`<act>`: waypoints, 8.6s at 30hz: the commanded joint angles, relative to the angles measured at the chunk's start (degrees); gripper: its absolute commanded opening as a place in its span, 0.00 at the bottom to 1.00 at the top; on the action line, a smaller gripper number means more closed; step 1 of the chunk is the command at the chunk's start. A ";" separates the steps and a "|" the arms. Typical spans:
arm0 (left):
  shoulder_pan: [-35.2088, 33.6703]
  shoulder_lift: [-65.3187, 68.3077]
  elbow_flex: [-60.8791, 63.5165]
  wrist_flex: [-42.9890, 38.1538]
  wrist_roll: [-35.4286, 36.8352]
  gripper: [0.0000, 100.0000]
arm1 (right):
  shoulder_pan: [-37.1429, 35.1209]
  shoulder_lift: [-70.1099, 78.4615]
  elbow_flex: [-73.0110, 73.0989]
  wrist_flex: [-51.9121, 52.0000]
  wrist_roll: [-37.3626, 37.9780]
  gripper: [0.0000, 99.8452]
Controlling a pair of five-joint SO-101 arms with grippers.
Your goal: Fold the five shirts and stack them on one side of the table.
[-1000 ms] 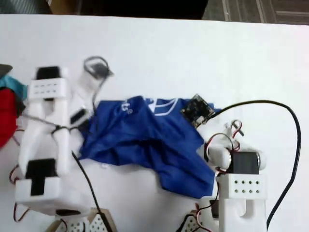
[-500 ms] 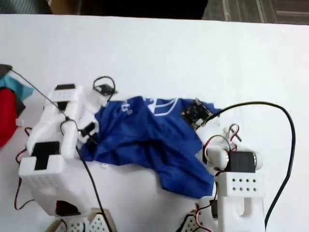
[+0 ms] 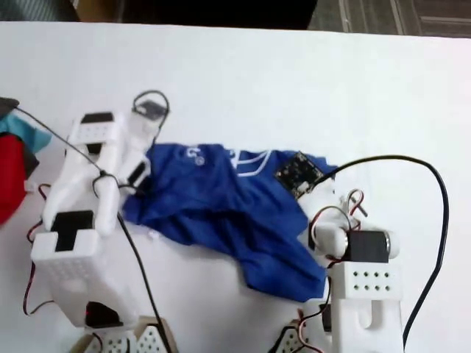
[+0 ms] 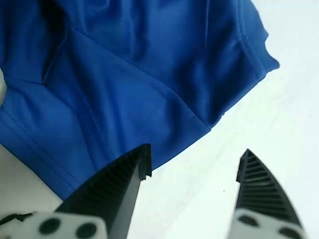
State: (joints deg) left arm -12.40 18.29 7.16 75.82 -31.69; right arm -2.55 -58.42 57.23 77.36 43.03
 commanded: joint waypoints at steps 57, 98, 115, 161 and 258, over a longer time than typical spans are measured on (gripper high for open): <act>-4.04 18.11 -46.73 10.99 5.63 0.03 | -9.71 -0.57 14.42 -11.82 -0.53 0.28; -3.34 29.27 -67.65 25.23 5.45 0.03 | -4.88 66.51 -58.55 4.53 -1.41 0.28; -3.43 29.27 -67.21 25.67 5.45 0.03 | -12.35 42.77 -8.70 -15.43 2.81 0.23; -3.34 28.75 -67.21 26.11 5.71 0.03 | -9.27 53.85 -10.11 -28.35 -1.85 0.10; -10.46 -21.71 -60.26 25.76 -1.49 0.03 | 4.88 41.10 -109.27 -9.63 -1.23 0.02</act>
State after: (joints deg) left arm -20.84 -1.32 -52.53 101.23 -32.92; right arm 1.67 -16.84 -49.49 68.92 41.54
